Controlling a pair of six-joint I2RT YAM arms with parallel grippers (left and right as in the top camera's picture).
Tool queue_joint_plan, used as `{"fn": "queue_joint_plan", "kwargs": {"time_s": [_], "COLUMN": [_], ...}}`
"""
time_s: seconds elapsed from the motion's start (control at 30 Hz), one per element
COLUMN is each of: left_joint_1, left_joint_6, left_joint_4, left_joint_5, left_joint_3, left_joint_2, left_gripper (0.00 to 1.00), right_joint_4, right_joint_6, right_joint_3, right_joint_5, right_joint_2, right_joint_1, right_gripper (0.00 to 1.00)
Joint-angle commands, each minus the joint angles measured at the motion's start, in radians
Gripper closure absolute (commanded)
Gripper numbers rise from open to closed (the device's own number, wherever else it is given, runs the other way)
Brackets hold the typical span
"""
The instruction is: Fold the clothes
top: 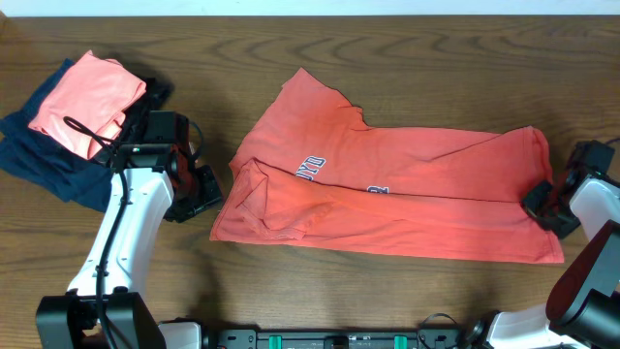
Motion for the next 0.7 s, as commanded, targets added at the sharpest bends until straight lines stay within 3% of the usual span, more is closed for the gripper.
{"fn": "queue_joint_plan", "kwargs": {"time_s": [0.0, 0.07, 0.2, 0.37, 0.53, 0.6, 0.67], "left_joint_1": [-0.001, -0.001, -0.001, -0.001, -0.004, -0.012, -0.031], "left_joint_6": [0.005, 0.005, 0.005, 0.005, 0.029, 0.098, 0.139], "left_joint_4": [-0.003, -0.003, -0.003, 0.017, 0.043, 0.08, 0.158], "left_joint_5": [-0.008, -0.008, -0.009, -0.008, 0.003, 0.069, 0.14], "left_joint_3": [-0.003, -0.003, -0.003, -0.003, 0.04, 0.071, 0.097], "left_joint_2": [-0.005, -0.005, -0.005, -0.005, -0.006, -0.006, -0.005], "left_gripper": [0.54, 0.54, 0.54, 0.54, 0.53, 0.48, 0.36], "right_joint_4": [0.04, 0.05, 0.016, -0.068, -0.112, -0.138, -0.167], "right_joint_6": [0.005, 0.004, 0.005, 0.103, 0.111, 0.092, 0.035], "right_joint_3": [-0.003, -0.003, -0.005, -0.018, 0.005, 0.037, 0.089], "right_joint_5": [-0.01, -0.006, 0.088, 0.236, 0.151, 0.093, -0.006], "right_joint_2": [-0.001, -0.001, -0.001, -0.001, -0.006, -0.016, -0.037], "right_joint_1": [-0.006, -0.006, -0.019, -0.041, -0.071, -0.071, -0.07], "right_gripper": [0.95, 0.83, 0.81, 0.67, 0.51, 0.47, 0.42]}}
